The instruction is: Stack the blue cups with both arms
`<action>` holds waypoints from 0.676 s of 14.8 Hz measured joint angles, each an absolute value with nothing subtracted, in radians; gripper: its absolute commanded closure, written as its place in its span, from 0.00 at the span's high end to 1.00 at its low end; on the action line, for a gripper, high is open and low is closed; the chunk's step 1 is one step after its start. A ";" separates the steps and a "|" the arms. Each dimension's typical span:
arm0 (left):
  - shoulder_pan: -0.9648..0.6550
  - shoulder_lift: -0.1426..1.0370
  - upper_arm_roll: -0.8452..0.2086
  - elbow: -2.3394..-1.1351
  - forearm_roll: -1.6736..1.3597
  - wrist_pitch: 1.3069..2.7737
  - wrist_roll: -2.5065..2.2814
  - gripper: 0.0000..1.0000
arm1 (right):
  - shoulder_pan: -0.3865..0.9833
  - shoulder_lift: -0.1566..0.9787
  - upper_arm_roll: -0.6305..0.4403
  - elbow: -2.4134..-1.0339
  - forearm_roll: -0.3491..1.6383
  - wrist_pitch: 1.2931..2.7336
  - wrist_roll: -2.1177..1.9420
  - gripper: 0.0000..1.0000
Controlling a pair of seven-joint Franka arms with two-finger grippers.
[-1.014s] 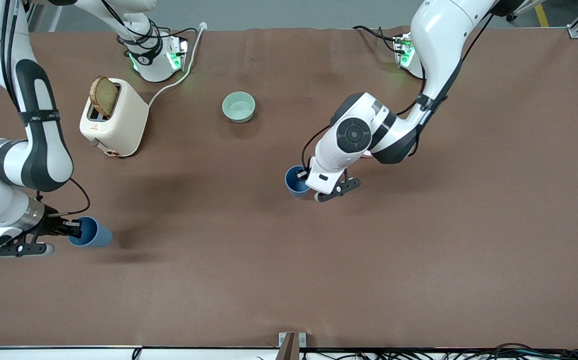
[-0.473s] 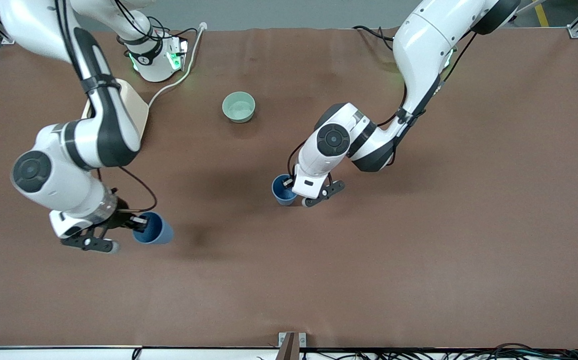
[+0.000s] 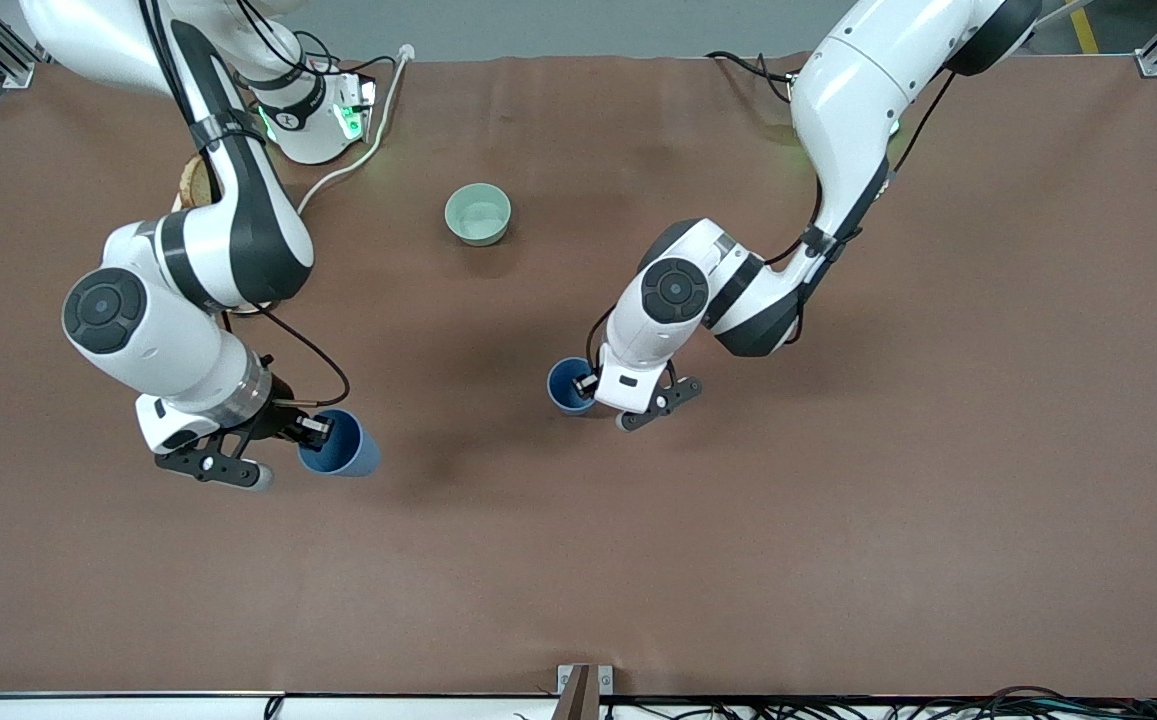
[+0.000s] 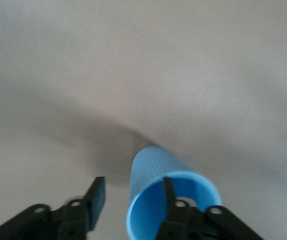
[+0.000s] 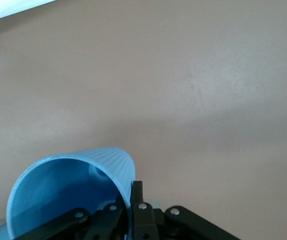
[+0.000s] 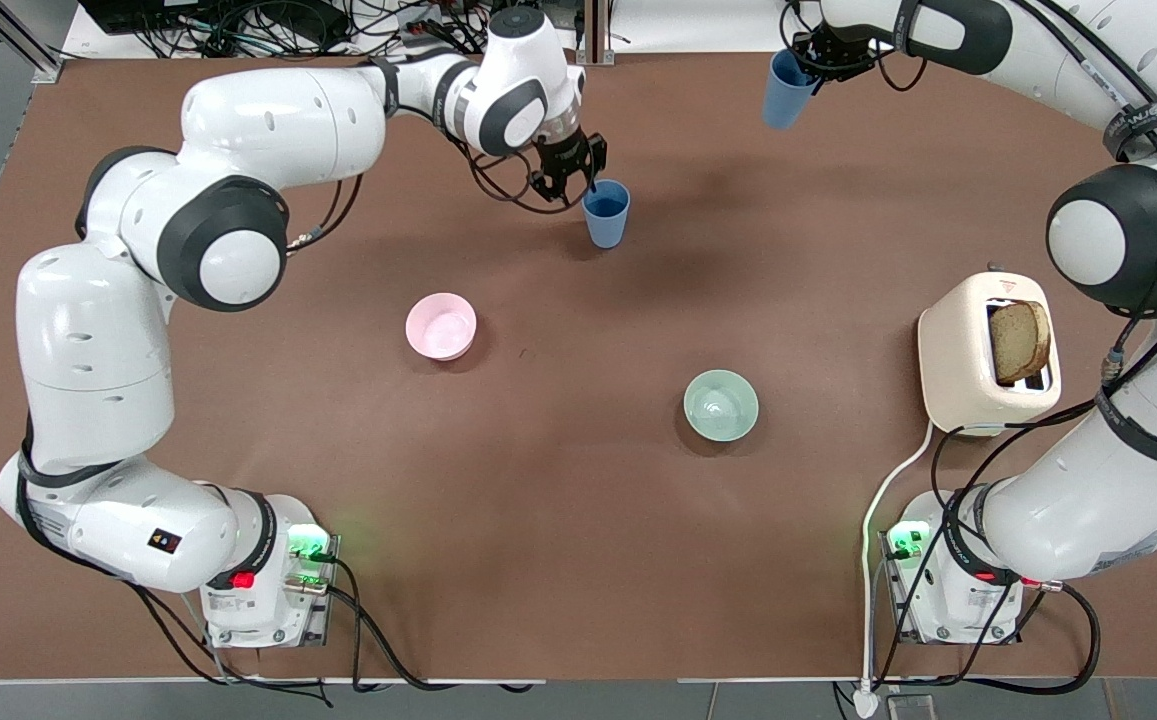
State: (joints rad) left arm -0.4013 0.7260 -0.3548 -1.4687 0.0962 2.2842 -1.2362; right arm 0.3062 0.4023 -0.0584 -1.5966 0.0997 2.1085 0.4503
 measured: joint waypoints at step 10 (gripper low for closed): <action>-0.088 0.406 -0.349 -1.291 0.197 1.765 -0.734 1.00 | 0.395 0.399 0.108 -1.544 0.099 2.110 0.761 0.01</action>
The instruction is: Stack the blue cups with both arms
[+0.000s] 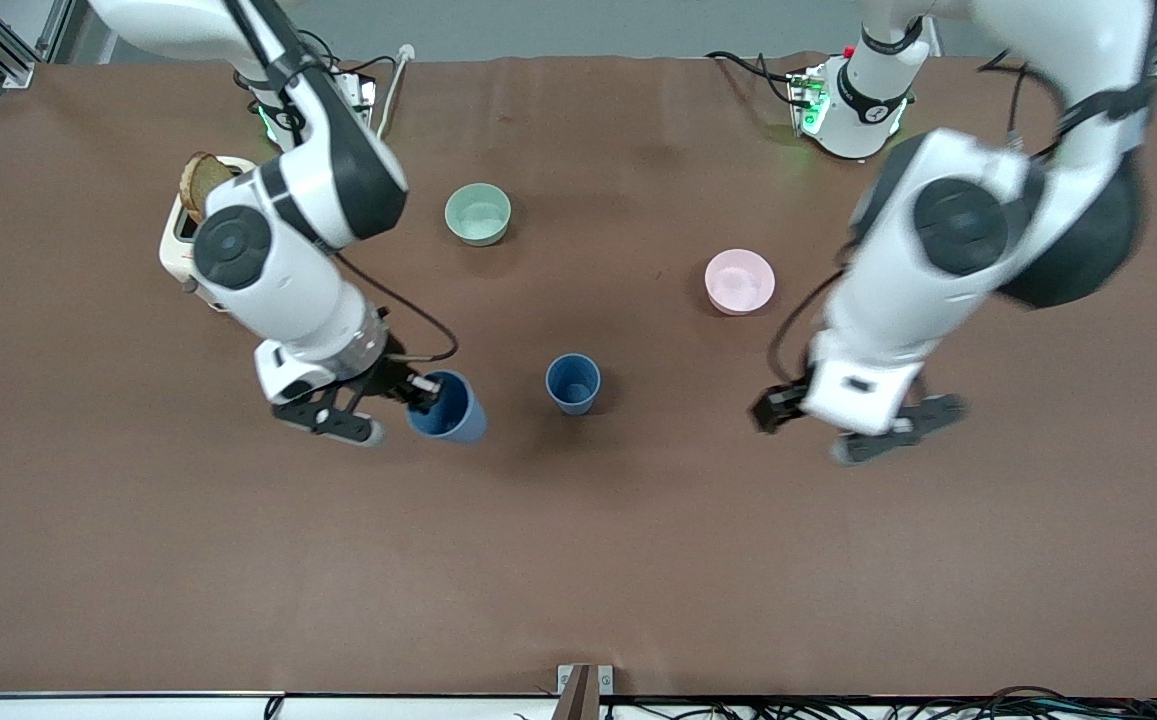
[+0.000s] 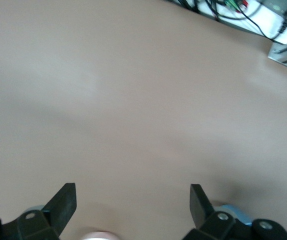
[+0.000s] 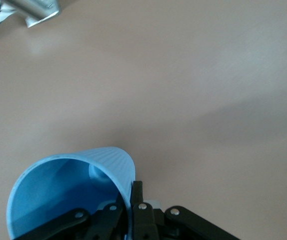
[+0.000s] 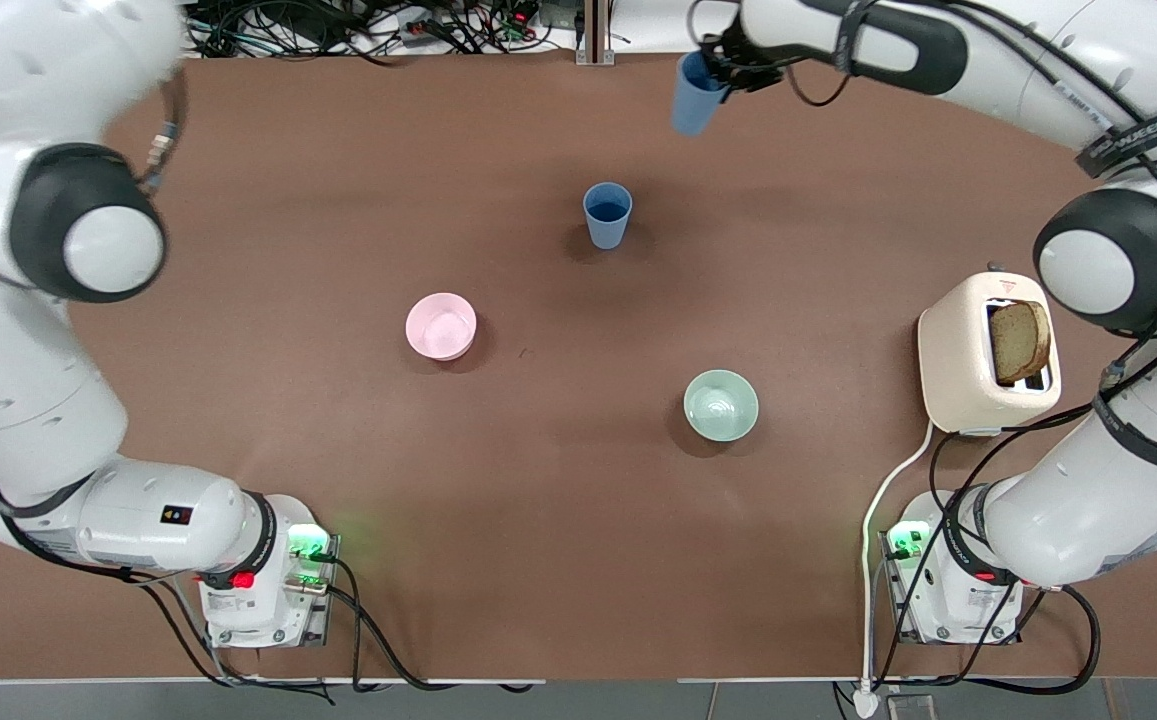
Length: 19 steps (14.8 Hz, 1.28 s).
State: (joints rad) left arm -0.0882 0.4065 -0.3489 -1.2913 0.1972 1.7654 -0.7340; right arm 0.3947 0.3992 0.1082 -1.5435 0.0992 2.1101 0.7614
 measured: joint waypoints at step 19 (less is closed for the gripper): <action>-0.034 -0.038 -0.089 -1.569 0.040 1.541 -0.096 1.00 | 0.611 0.573 0.093 -1.469 0.018 2.123 0.995 0.01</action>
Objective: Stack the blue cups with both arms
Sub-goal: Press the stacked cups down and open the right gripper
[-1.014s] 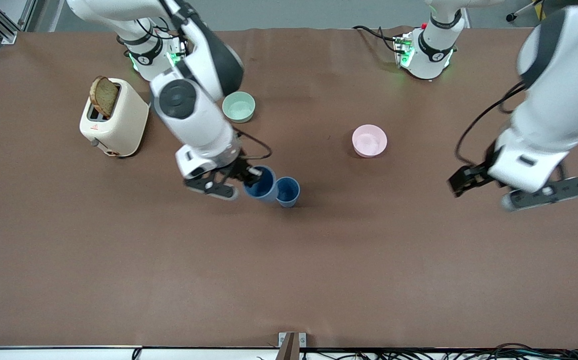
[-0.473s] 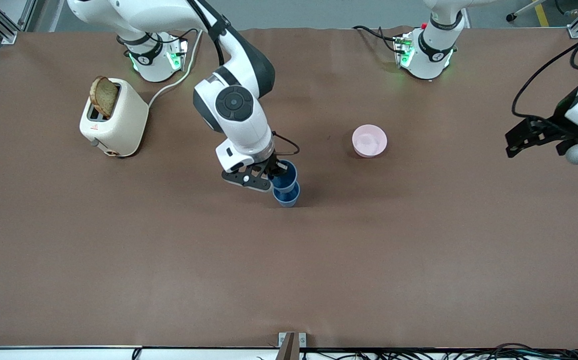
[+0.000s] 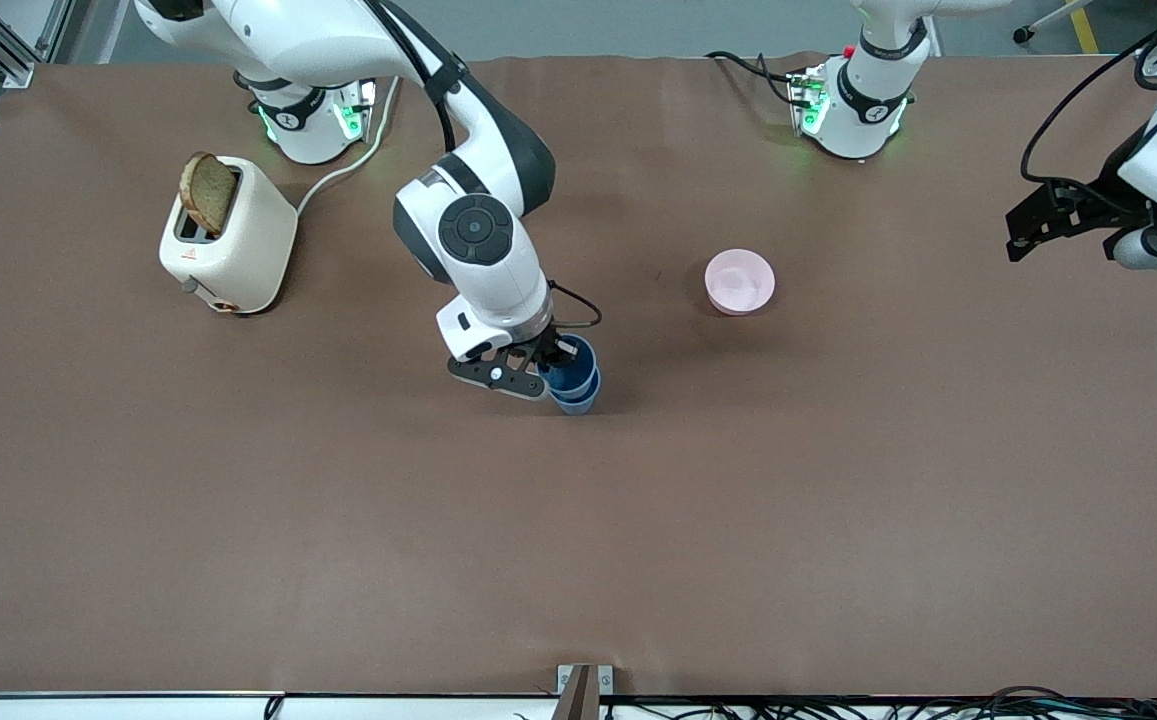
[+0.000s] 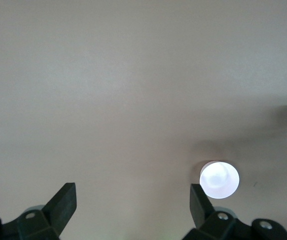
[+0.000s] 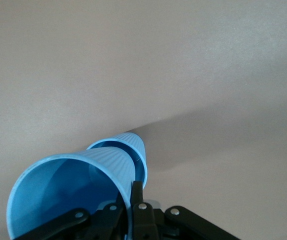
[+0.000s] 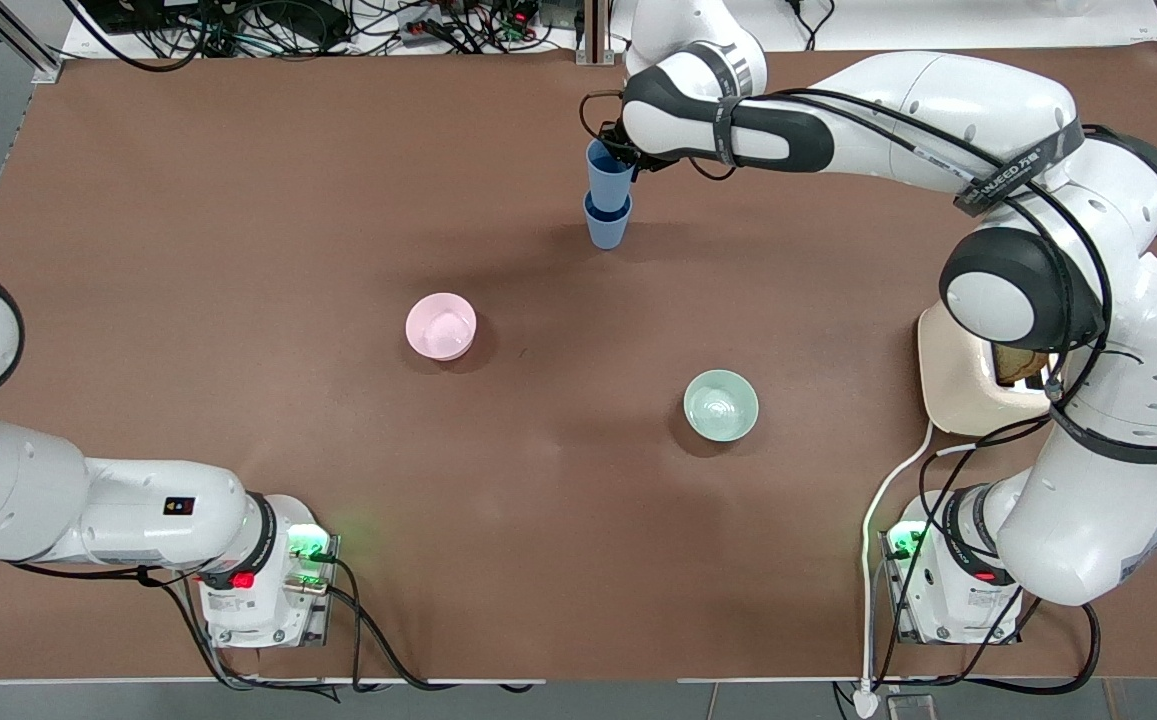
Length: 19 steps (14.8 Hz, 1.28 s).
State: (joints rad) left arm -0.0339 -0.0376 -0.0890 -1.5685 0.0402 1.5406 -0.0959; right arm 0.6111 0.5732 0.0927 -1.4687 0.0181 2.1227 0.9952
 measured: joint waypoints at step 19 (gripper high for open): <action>-0.027 -0.065 -0.085 -1.581 0.040 1.531 -0.050 1.00 | 0.625 0.637 0.095 -1.462 -0.023 2.145 0.998 0.20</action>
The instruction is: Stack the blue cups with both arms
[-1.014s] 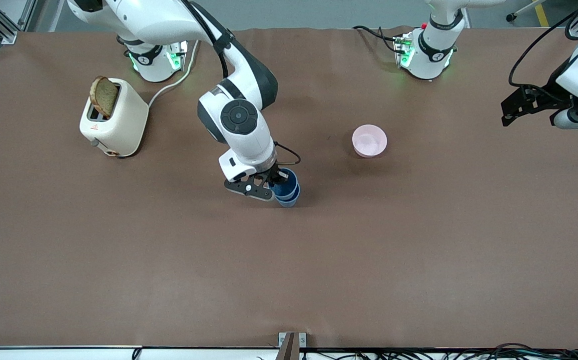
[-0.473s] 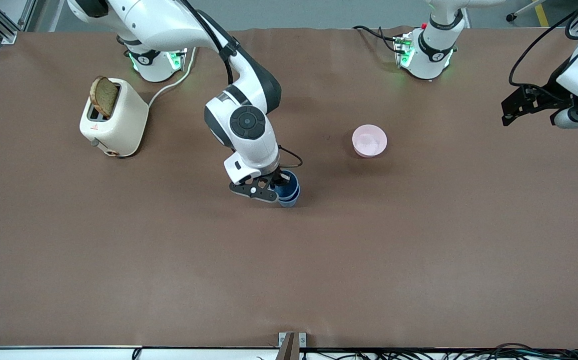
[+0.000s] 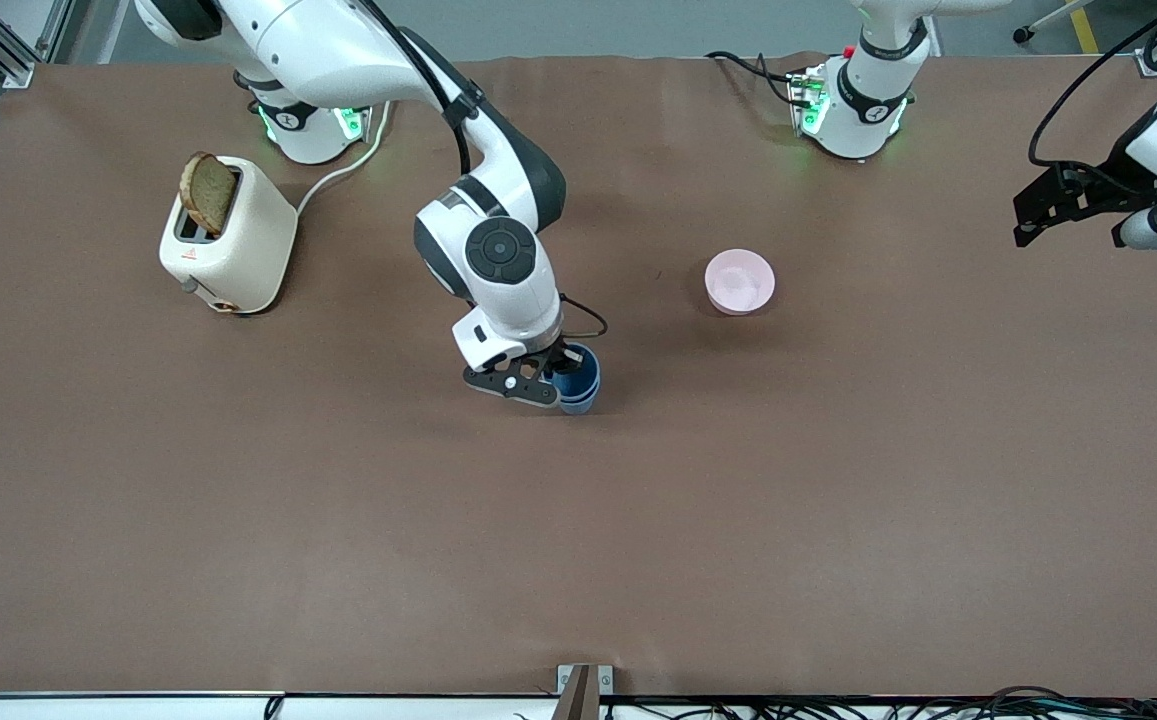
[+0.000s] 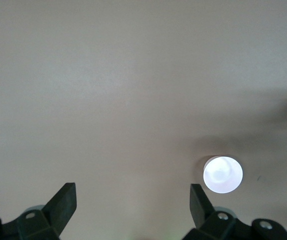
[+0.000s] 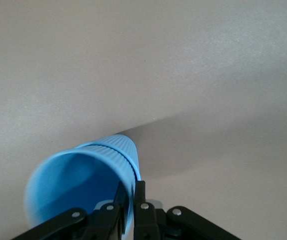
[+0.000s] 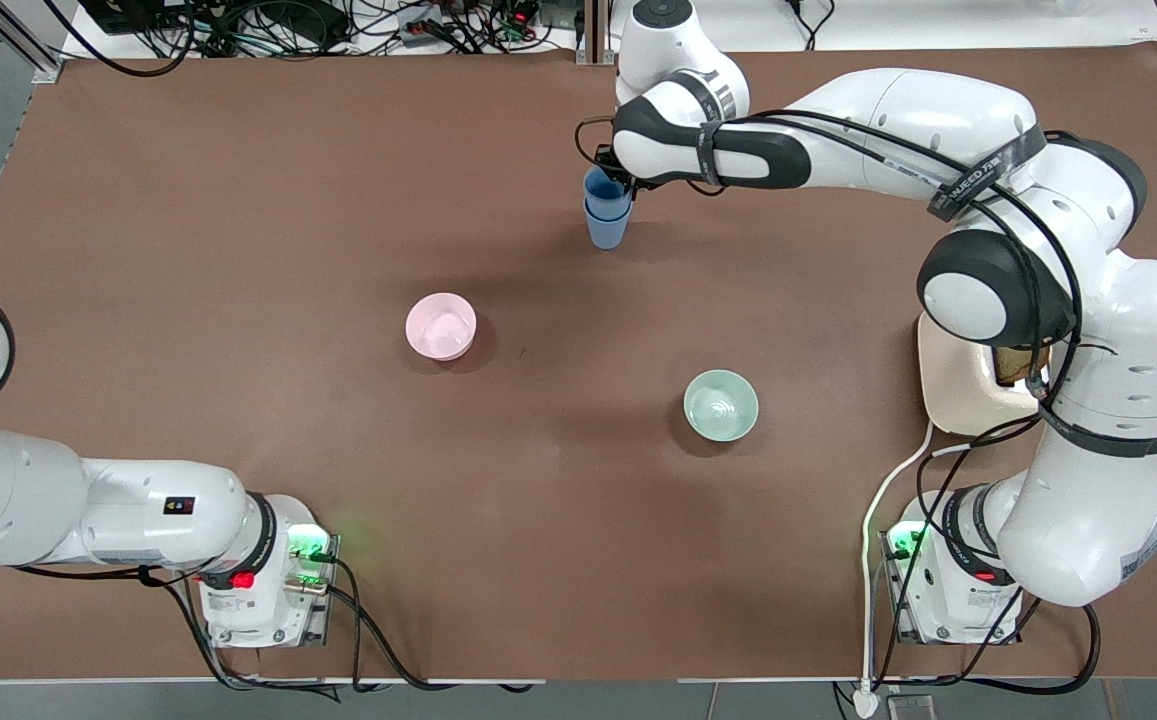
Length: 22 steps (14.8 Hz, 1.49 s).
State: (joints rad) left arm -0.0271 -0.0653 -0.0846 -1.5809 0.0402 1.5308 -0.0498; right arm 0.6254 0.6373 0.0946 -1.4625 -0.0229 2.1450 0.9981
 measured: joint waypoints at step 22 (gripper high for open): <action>-0.026 -0.073 -0.069 -1.577 0.007 1.462 -0.038 1.00 | 0.212 0.224 -0.063 -1.383 -0.054 1.679 0.488 1.00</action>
